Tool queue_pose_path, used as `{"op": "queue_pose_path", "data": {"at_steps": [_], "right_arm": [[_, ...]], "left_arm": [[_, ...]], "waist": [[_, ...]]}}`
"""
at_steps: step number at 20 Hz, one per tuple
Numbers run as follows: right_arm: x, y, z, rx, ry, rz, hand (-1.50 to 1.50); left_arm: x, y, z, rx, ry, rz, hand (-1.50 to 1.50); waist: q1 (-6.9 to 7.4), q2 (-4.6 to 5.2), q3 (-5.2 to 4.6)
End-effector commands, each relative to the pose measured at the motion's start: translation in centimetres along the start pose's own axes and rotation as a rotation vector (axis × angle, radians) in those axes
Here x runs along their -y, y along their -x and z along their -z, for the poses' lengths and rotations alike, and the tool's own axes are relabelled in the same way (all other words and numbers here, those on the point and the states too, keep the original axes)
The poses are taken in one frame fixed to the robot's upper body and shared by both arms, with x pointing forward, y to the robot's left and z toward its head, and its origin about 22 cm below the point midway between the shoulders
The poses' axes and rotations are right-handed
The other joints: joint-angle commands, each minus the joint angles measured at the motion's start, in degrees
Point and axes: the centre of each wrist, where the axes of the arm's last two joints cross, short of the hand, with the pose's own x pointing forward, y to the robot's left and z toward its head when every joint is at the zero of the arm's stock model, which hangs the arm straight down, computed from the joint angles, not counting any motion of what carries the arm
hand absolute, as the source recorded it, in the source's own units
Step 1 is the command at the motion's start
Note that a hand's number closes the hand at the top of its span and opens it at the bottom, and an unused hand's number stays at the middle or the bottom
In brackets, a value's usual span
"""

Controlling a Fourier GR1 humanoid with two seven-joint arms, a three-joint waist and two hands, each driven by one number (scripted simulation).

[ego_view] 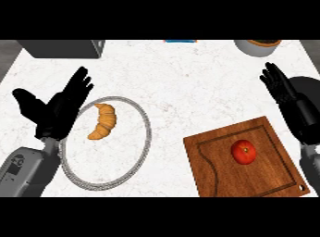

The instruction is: Pick the tomato from the cutting board and place it in the pan

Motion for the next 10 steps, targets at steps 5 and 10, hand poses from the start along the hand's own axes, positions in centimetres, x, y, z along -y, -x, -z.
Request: {"op": "queue_pose_path", "data": {"at_steps": [5, 10], "right_arm": [[-2.7, 2.2, -0.9, -0.038, -0.659, 0.172, 1.5], [5.2, 3.3, -3.5, 0.183, -0.526, -0.005, -1.5]], "left_arm": [[-1.6, -1.9, 0.0, 0.152, -0.094, 0.156, 0.0], [-2.9, -0.2, -0.7, 0.141, -0.178, 0.153, 0.0]], "waist": [[3.74, 1.59, 0.58], [0.27, 1.18, 0.52]]}}
